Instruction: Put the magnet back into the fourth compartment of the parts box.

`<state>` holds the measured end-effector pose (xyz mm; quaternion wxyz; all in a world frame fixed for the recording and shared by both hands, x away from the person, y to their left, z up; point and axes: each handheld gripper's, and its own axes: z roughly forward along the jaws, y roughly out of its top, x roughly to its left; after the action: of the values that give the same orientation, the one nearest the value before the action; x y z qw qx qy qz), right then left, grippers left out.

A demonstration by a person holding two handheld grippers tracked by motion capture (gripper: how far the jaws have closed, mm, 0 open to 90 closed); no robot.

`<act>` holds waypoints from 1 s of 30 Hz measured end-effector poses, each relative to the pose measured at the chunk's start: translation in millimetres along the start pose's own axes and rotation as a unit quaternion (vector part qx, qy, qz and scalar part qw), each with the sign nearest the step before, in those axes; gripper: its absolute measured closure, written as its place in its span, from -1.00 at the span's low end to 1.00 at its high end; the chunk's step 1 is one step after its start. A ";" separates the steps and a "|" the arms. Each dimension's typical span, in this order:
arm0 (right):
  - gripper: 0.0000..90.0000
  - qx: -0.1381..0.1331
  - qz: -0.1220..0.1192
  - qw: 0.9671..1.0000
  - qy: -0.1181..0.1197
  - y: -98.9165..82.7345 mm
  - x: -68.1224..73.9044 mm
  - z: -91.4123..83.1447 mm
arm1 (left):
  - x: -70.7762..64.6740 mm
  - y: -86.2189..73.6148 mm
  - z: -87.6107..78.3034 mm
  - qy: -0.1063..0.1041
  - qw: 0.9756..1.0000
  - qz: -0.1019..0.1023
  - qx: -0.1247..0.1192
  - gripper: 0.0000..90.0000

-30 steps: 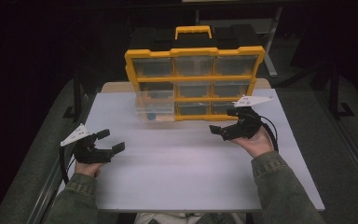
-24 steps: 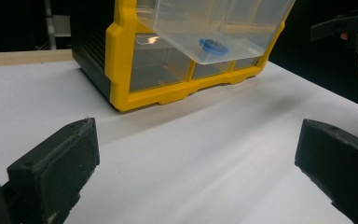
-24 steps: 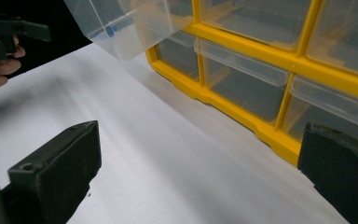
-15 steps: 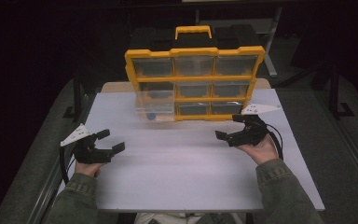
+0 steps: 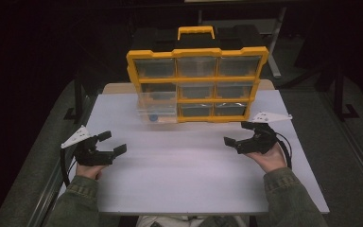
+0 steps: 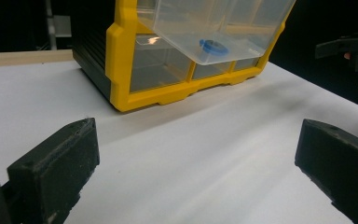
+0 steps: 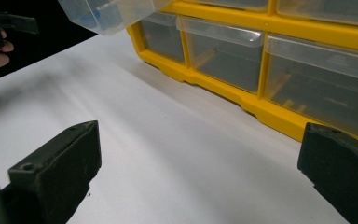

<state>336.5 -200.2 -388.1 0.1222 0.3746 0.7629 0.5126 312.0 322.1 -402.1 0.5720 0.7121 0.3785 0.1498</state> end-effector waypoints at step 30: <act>-1.00 -0.052 0.021 0.997 -0.045 -44.4 -15.5 -38.3 | 0.9 1.3 -0.7 -0.007 1.000 -0.002 -0.008 -1.00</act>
<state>305.5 -246.1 -413.0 0.1649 0.4069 0.7208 0.5364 312.7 323.2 -400.9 0.5802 0.7079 0.3751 0.1466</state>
